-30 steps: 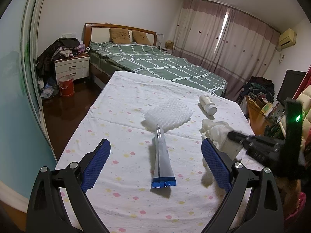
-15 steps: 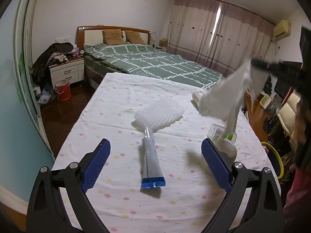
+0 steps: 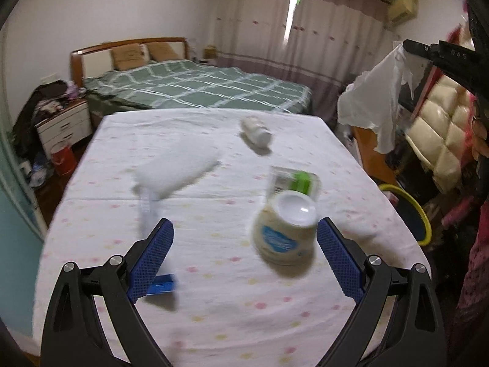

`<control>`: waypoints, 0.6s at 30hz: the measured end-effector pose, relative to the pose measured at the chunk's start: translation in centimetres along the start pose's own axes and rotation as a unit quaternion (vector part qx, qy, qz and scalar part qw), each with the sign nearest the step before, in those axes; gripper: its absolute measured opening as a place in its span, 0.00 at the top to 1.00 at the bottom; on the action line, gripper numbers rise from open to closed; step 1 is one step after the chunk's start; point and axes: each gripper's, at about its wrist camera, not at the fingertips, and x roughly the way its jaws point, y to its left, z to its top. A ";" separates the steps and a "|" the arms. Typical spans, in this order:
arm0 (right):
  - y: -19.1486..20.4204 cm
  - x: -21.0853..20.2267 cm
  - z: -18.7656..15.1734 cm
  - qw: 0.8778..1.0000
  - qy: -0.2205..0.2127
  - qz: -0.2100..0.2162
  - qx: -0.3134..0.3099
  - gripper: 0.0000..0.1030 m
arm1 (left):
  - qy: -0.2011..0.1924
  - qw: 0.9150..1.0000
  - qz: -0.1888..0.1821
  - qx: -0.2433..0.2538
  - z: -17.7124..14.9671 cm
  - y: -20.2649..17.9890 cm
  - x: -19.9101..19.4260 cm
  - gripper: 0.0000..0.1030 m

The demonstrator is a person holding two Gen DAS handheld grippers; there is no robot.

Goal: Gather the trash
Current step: 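Drop the tissue into the bin with the right gripper while the left gripper grasps the tub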

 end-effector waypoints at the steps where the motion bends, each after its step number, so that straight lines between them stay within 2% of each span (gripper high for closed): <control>1: -1.3 -0.3 -0.5 1.000 0.004 -0.012 0.006 0.97 | 0.005 1.000 -0.007 0.009 0.0 -0.8 0.6 0.09; 7: -8.3 -1.2 -4.7 0.996 0.039 -0.070 0.050 0.97 | 0.033 0.998 -0.021 0.045 0.4 -4.5 4.2 0.09; 12: -13.8 -1.7 -9.2 0.986 0.069 -0.112 0.100 0.97 | 0.050 0.997 -0.015 0.058 0.5 -5.8 6.4 0.09; 18: -18.1 -0.8 -13.4 0.975 0.112 -0.149 0.125 0.96 | 0.070 0.996 -0.006 0.057 0.7 -6.5 8.5 0.09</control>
